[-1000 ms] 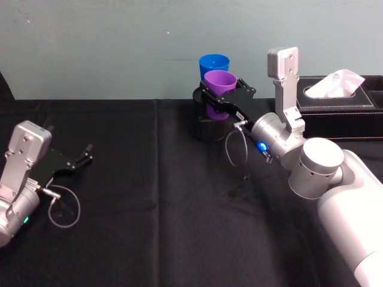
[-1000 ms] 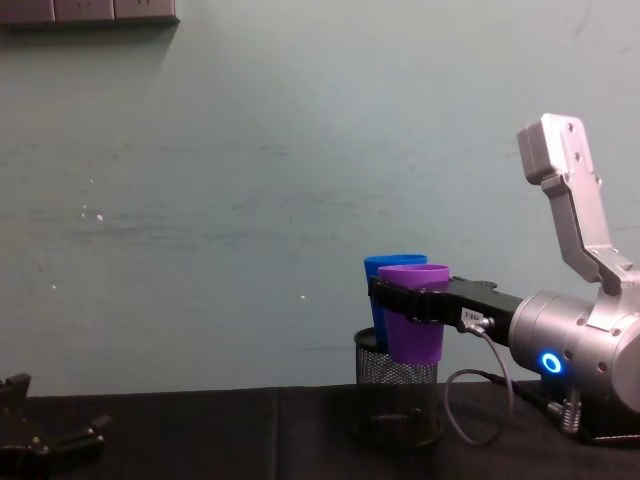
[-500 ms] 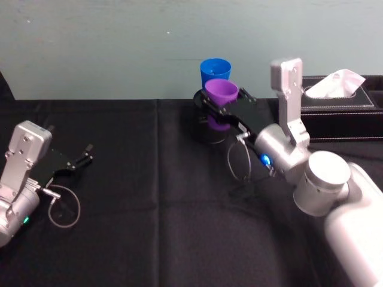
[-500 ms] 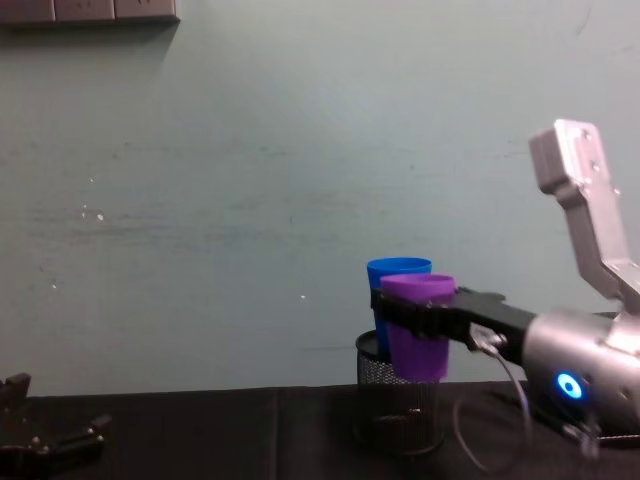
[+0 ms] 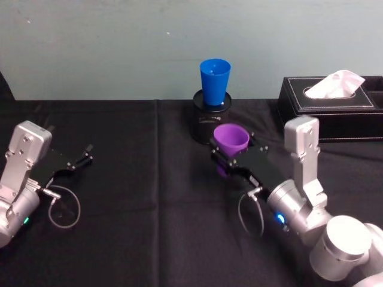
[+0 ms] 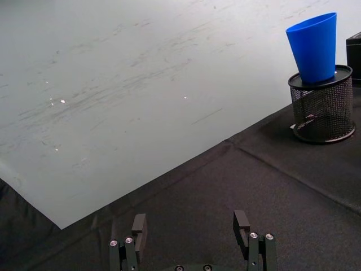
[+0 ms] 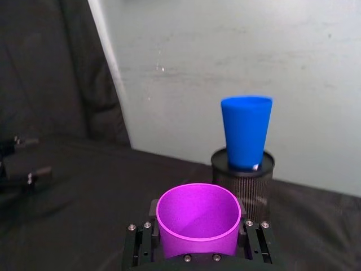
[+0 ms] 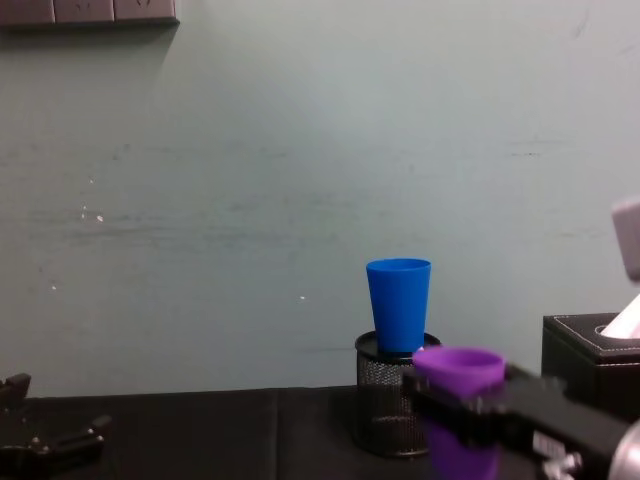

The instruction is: Pick up one cup with a gripper and tap it against the other cup.

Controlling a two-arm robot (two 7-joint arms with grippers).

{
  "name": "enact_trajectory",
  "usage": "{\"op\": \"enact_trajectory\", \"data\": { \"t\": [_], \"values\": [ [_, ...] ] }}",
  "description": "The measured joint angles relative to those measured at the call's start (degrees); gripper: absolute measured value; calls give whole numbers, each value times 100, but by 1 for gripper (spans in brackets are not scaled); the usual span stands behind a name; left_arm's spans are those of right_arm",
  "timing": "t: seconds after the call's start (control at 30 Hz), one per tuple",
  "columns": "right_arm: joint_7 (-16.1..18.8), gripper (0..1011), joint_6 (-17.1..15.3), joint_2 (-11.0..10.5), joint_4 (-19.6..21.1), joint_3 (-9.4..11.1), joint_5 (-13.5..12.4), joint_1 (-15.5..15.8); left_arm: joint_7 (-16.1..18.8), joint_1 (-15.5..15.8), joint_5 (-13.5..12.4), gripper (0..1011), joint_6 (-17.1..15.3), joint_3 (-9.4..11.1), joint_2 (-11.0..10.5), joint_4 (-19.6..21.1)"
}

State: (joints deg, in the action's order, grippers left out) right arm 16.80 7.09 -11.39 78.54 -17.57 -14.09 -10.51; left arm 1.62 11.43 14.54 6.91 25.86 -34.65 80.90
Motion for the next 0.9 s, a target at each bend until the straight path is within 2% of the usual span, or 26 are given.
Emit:
{"op": "enact_trajectory", "data": {
  "t": [0.17,0.37,0.6,0.77,0.9],
  "values": [
    [-129,734,236,86,-204,-48,214,127,0,0,0,1000,0,0,0,0],
    [-162,734,537,217,-536,-18,332,192,0,0,0,1000,0,0,0,0],
    [-86,737,576,283,-703,34,346,196,0,0,0,1000,0,0,0,0],
    [-64,814,481,298,-699,51,372,203,0,0,0,1000,0,0,0,0],
    [-83,951,382,285,-493,86,408,260,0,0,0,1000,0,0,0,0]
  ]
}}
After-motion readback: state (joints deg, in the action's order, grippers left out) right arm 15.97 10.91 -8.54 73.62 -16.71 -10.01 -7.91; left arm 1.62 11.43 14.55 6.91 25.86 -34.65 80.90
